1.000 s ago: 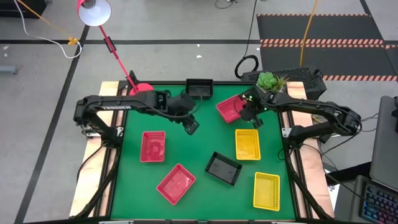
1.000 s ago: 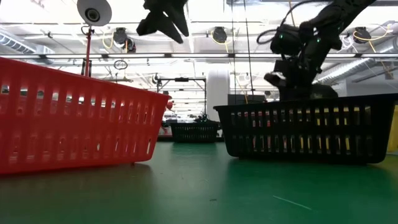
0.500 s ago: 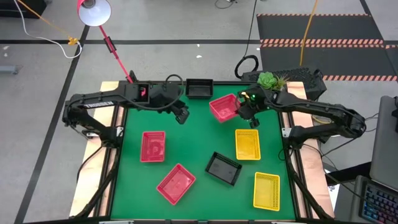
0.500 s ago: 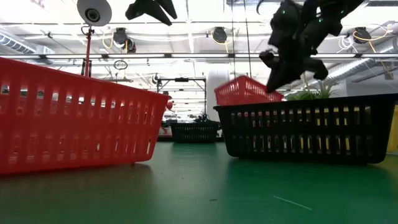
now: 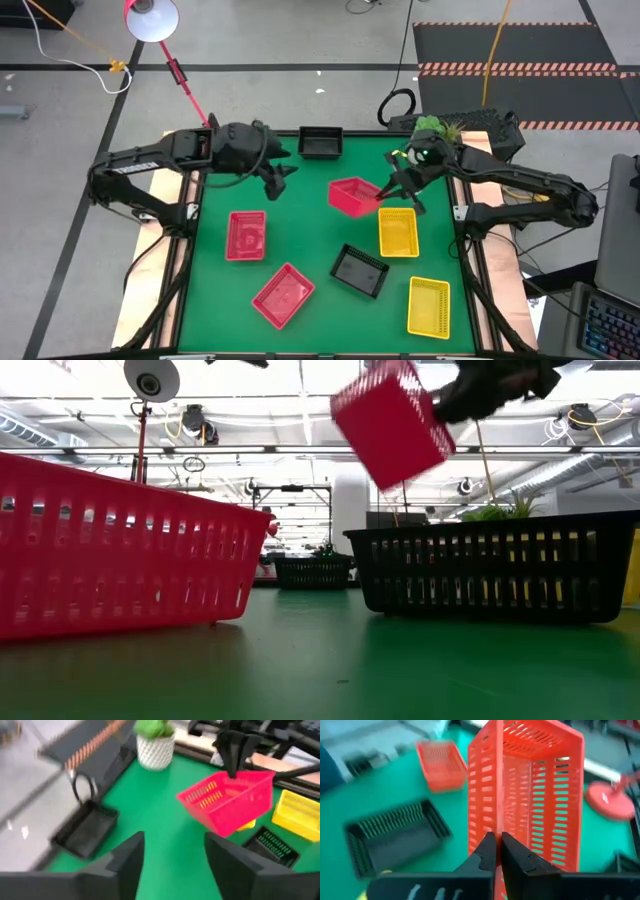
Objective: Stack baskets by color
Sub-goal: Stack the top red bin on the middle red bin
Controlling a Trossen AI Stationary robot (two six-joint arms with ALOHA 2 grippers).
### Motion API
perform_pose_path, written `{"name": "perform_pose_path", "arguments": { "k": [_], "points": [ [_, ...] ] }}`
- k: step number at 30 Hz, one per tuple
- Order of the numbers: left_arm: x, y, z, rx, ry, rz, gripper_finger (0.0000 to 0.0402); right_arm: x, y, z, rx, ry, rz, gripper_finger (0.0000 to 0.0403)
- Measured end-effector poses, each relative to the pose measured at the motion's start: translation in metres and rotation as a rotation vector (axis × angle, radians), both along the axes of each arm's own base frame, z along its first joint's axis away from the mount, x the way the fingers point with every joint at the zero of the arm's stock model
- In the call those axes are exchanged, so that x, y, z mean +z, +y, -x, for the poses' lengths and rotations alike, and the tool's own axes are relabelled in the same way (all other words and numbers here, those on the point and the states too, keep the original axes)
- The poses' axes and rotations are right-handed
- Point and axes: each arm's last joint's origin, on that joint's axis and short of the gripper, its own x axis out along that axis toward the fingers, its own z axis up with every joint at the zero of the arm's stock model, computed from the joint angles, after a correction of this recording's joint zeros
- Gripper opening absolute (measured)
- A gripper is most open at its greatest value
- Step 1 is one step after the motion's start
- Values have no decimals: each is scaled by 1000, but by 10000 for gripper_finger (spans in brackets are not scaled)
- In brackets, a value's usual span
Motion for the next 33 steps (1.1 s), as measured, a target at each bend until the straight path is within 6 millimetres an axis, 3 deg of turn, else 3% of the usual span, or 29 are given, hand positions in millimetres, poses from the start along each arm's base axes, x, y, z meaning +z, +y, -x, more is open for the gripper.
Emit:
{"name": "perform_pose_path", "arguments": {
  "k": [5,9,16,24,28,33],
  "points": [
    [8,-1,0,-93,-28,-134,282,15,8,1,90,-117,-68,2],
    [14,0,-3,-195,-88,-156,305,26,15,-4,105,-186,-123,2],
    [21,8,-6,-396,-195,-126,260,43,31,-14,114,-290,-228,2],
    [20,16,-4,-397,-147,-288,201,52,45,-26,134,-362,-307,2],
    [22,13,-5,-375,-191,-182,190,55,47,-30,152,-402,-326,2],
    [28,0,-8,-596,-308,-68,189,62,48,-35,198,-479,-351,2]
  ]
}}
